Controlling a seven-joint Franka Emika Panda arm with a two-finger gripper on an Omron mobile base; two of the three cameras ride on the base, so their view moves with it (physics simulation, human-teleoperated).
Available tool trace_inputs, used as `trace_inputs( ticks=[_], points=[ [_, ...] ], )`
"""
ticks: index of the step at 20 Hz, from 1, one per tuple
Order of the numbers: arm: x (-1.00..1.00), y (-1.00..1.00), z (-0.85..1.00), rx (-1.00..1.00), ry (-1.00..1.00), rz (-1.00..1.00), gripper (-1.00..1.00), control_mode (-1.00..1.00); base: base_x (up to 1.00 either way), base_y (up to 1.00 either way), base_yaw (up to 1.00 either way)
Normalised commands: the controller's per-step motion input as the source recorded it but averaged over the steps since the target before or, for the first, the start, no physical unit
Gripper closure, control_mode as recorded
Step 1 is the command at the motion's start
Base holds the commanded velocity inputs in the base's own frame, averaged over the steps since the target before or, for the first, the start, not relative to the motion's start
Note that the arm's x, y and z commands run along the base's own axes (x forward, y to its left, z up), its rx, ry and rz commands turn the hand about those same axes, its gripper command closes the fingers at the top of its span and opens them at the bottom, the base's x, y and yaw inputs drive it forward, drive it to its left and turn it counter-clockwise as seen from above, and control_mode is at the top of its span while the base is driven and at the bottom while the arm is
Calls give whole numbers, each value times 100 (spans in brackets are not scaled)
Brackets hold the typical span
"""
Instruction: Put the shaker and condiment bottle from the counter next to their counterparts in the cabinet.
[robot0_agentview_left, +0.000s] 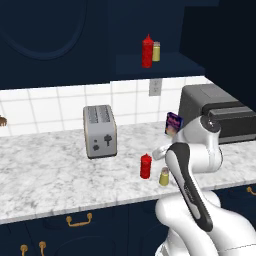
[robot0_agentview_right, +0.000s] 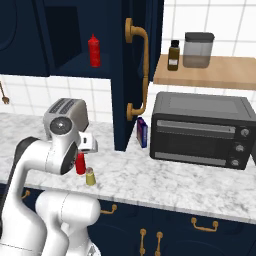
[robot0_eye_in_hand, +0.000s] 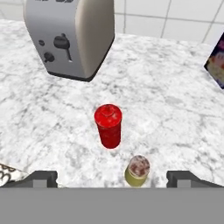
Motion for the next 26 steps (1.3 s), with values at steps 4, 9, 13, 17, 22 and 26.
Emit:
trace_inputs(
  ticks=[4, 9, 13, 17, 22, 26],
  points=[
    [22, 7, -43, 0, -5, 0, -100, -100, 0, 0, 0],
    [19, 2, -52, 0, -6, 1, -100, -100, 0, 0, 0],
    [14, 6, -47, 0, -6, 2, -100, -100, 0, 0, 0],
    [19, 9, -42, 0, -2, 4, -100, -100, 0, 0, 0],
    [20, 11, -51, 0, 0, 5, -100, -100, 0, 0, 0],
    [9, 7, -60, 0, -2, 4, -100, -100, 0, 0, 0]
  ],
)
